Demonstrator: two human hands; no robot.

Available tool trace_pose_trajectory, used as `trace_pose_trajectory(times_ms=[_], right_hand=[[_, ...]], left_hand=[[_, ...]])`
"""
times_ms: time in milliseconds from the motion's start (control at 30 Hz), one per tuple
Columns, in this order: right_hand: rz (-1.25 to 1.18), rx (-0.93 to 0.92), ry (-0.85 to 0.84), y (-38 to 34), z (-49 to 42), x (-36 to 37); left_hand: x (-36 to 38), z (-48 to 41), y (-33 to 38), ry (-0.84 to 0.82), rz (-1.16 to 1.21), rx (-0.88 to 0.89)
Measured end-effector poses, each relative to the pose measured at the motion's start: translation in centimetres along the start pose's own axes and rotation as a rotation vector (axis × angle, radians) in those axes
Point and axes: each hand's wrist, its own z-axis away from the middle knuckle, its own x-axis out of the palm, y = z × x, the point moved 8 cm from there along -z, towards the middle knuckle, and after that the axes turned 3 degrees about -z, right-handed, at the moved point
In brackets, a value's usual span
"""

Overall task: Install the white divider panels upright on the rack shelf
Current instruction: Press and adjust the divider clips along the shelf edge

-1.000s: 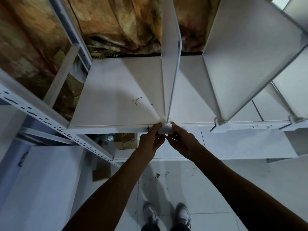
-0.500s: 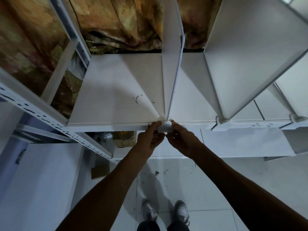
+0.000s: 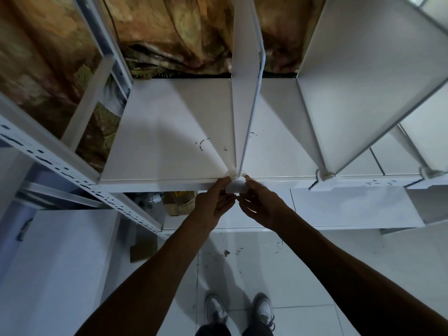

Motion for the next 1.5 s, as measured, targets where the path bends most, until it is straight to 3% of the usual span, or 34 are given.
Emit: trace_pose_trajectory(times_ms=[633, 800, 1500], right_hand=[[0.014, 0.012, 0.017, 1.7, -0.1, 1.3], [0.051, 0.005, 0.045, 1.1, 0.3, 1.3], [0.295, -0.103, 0.086, -0.8, 1.9, 0.4]], left_hand=[[-2.1, 0.5, 0.4, 0.0, 0.017, -0.019], [-2.0, 0.3, 1.1, -0.031, -0.131, -0.059], [-3.3, 2.2, 1.3, 0.103, -0.219, -0.049]])
